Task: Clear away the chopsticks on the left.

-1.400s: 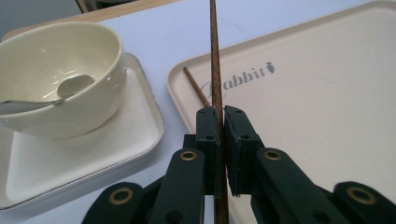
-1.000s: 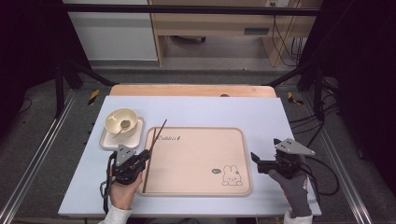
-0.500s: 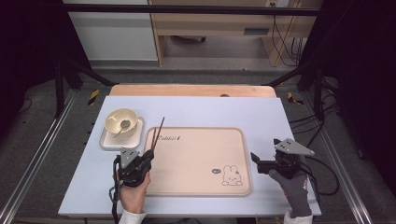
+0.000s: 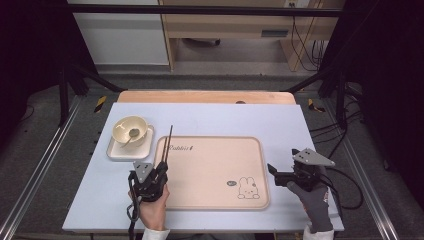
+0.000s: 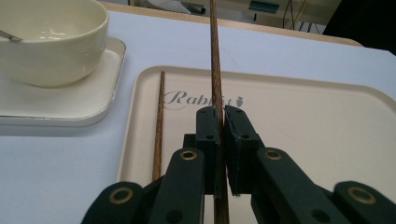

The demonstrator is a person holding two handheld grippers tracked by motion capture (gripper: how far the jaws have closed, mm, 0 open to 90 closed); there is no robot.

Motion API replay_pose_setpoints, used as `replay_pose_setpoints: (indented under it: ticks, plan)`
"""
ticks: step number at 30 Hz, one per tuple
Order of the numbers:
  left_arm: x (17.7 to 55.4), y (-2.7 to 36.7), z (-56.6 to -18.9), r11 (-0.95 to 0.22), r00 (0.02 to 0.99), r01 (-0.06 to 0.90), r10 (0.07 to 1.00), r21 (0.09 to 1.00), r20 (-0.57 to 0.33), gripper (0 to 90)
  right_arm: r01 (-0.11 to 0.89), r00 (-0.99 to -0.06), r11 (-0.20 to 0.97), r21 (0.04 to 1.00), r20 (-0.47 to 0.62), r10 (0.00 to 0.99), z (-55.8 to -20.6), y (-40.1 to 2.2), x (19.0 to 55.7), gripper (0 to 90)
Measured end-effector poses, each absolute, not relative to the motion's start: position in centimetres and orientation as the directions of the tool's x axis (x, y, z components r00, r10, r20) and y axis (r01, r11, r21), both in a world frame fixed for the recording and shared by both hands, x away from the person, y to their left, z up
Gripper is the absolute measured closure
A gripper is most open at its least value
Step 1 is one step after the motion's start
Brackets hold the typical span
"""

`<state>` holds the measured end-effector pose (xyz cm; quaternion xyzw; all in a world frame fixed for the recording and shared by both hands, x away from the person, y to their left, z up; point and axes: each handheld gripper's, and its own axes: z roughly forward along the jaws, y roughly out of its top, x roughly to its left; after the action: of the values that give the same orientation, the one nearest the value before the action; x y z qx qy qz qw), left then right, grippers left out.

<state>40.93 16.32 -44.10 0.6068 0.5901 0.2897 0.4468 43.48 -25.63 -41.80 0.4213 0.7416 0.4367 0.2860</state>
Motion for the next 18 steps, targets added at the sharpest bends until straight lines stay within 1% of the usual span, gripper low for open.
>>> replay_pose_setpoints:
  ticks: [10,18]
  plan:
    - [42.3,16.0,-45.8,0.107,0.078,0.494,0.983,0.863,-0.166,84.9,0.377,-0.484,0.269,0.887,-0.059,0.873,-41.9,-25.5,43.6,2.1]
    - [43.1,16.0,-47.0,0.099,0.065,0.527,0.986,0.844,-0.156,84.9,0.376,-0.483,0.271,0.886,-0.062,0.874,-41.9,-25.6,43.5,2.1]
